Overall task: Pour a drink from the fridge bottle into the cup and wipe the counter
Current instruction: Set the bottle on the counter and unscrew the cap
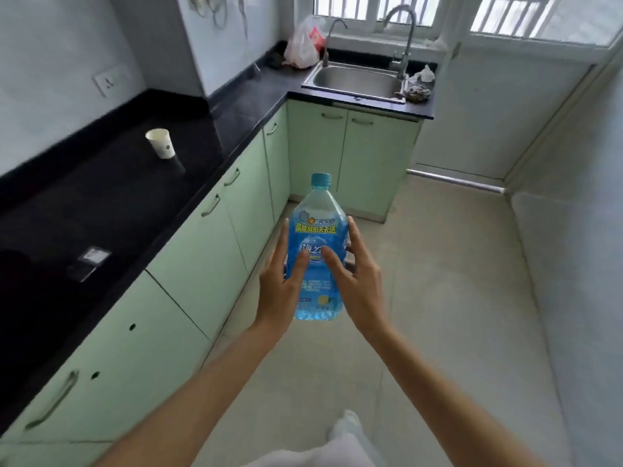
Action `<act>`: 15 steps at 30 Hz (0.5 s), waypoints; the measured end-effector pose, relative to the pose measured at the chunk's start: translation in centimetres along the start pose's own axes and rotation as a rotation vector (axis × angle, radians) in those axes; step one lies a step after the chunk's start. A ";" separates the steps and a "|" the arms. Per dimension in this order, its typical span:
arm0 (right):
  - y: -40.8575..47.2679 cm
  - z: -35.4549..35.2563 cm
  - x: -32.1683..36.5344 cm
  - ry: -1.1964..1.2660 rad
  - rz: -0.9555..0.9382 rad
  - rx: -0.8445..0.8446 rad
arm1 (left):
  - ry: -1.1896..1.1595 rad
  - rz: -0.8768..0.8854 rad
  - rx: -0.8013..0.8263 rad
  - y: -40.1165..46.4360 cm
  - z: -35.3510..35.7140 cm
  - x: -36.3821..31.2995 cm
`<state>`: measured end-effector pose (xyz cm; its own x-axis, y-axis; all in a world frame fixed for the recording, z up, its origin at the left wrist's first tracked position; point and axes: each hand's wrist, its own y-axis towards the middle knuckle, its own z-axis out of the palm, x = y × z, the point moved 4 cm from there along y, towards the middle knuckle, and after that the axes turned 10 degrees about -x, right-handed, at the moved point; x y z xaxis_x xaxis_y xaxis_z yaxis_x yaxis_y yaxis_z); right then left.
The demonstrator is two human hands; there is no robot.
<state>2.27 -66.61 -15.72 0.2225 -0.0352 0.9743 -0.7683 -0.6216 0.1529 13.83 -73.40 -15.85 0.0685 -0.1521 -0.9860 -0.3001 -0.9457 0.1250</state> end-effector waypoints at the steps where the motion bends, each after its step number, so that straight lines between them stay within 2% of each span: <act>1: 1.6 0.2 0.3 0.003 -0.013 0.042 | -0.011 -0.004 -0.039 0.8 0.5 -0.6; 8: 9.1 1.6 0.9 0.071 -0.042 0.334 | 0.019 -0.049 -0.308 4.2 2.9 -1.9; 15: 11.1 6.9 0.0 0.093 -0.011 0.587 | 0.047 -0.121 -0.524 5.6 0.8 -0.7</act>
<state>-2.15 -78.90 -15.14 0.1545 0.0255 0.9877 -0.2998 -0.9513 0.0714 11.32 -78.32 -14.58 0.1197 -0.0347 -0.9922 0.2267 -0.9720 0.0614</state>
